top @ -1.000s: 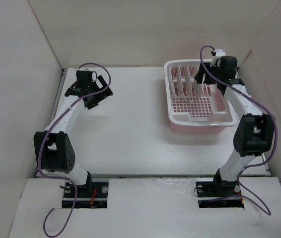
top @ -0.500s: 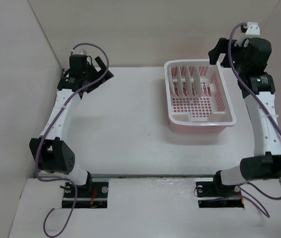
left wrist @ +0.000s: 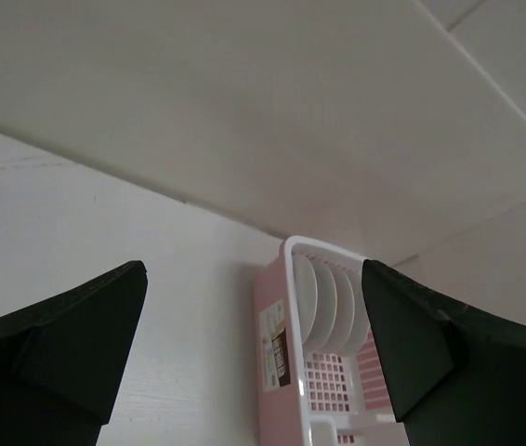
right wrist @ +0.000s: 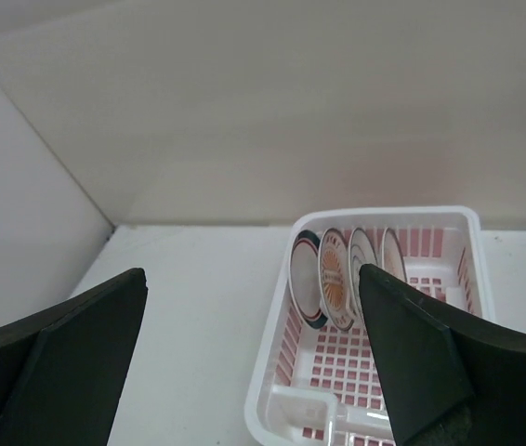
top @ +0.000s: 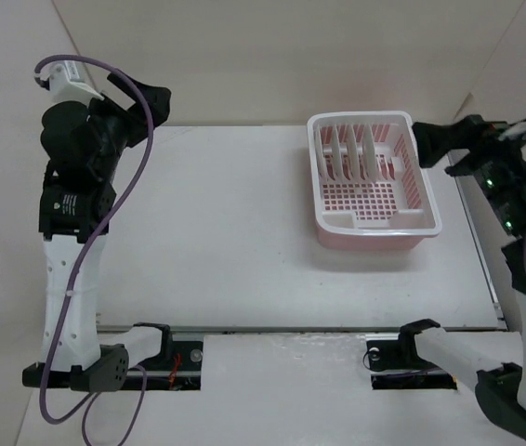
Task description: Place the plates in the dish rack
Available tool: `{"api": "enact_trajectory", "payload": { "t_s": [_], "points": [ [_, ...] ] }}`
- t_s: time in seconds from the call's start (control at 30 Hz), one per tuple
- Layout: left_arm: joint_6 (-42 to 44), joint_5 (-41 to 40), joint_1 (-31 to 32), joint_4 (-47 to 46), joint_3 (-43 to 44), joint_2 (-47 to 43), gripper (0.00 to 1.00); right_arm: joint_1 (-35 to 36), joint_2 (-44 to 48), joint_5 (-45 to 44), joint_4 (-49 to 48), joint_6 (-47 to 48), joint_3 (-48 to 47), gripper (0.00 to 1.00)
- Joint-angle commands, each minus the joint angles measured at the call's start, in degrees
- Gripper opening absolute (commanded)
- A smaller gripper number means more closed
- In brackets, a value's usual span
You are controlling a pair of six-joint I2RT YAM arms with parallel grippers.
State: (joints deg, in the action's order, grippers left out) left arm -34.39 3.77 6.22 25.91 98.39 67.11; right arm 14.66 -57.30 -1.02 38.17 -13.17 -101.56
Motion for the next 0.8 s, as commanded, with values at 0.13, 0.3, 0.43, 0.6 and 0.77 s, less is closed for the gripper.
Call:
{"api": "enact_trajectory", "payload": {
  "t_s": [0.13,0.3,0.43,0.6,0.77],
  "points": [
    [0.6,-4.5,-0.9,0.5,2.0,-1.4,1.0,0.6,6.1,-5.4,5.6,-0.4,-3.5,1.0],
    [0.5,-7.1,-0.9,1.8,1.9,-2.7,1.0,0.6,9.2,-6.5,5.7,0.7,-2.1,1.0],
    [-0.1,-6.6,-0.9,2.3,1.9,-3.3,1.0,0.6,9.7,-9.0,6.3,1.7,-3.9,1.0],
    [-0.1,-6.6,-0.9,1.7,1.4,-3.3,1.0,1.9,9.7,-9.6,6.3,2.3,-5.1,1.0],
    [-0.1,-6.6,-0.9,1.7,1.4,-3.3,1.0,1.9,9.7,-9.6,6.3,2.3,-5.1,1.0]
  ]
}}
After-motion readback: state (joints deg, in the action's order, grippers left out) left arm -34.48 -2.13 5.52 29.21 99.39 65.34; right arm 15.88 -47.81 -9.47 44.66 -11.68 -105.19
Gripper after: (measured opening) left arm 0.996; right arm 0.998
